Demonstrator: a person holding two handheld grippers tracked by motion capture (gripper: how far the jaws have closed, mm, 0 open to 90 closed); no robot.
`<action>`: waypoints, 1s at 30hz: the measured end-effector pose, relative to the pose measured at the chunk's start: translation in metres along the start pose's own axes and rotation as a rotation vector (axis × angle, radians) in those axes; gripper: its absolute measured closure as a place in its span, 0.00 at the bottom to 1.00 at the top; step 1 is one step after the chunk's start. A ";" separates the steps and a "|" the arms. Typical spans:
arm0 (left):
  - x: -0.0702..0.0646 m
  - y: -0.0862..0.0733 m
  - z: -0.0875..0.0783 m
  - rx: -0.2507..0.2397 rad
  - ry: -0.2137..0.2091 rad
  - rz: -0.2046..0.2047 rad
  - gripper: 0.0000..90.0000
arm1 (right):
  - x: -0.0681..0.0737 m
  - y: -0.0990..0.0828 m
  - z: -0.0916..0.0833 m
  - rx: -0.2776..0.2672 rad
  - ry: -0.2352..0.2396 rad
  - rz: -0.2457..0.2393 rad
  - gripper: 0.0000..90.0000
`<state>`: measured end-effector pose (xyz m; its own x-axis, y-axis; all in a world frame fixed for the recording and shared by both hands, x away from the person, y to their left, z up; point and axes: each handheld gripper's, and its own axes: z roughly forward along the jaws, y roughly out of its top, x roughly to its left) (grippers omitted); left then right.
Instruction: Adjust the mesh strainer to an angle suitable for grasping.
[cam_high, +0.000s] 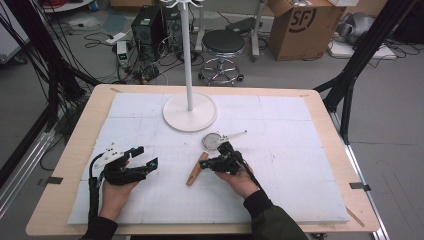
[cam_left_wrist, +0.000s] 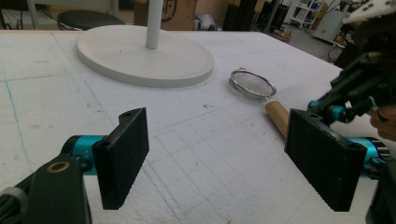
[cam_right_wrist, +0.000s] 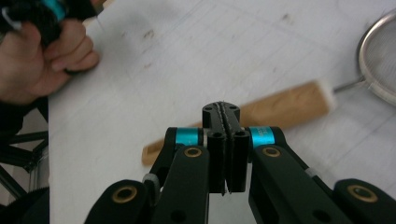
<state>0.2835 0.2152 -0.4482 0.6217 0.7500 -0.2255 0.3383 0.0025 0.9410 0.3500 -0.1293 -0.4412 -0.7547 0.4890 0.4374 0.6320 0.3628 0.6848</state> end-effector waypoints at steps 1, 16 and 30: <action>0.000 0.000 0.000 0.002 -0.001 0.000 0.25 | 0.000 0.000 0.000 0.000 0.000 0.000 0.99; 0.001 0.001 -0.002 -0.006 -0.007 -0.002 0.25 | -0.023 0.050 0.026 0.052 -0.070 0.032 0.99; 0.002 0.001 -0.004 -0.013 -0.008 -0.008 0.25 | -0.036 0.048 0.044 0.128 -0.121 0.040 0.99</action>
<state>0.2817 0.2193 -0.4464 0.6246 0.7447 -0.2353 0.3343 0.0173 0.9423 0.4151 -0.0942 -0.4496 -0.7065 0.5943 0.3842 0.6844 0.4356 0.5847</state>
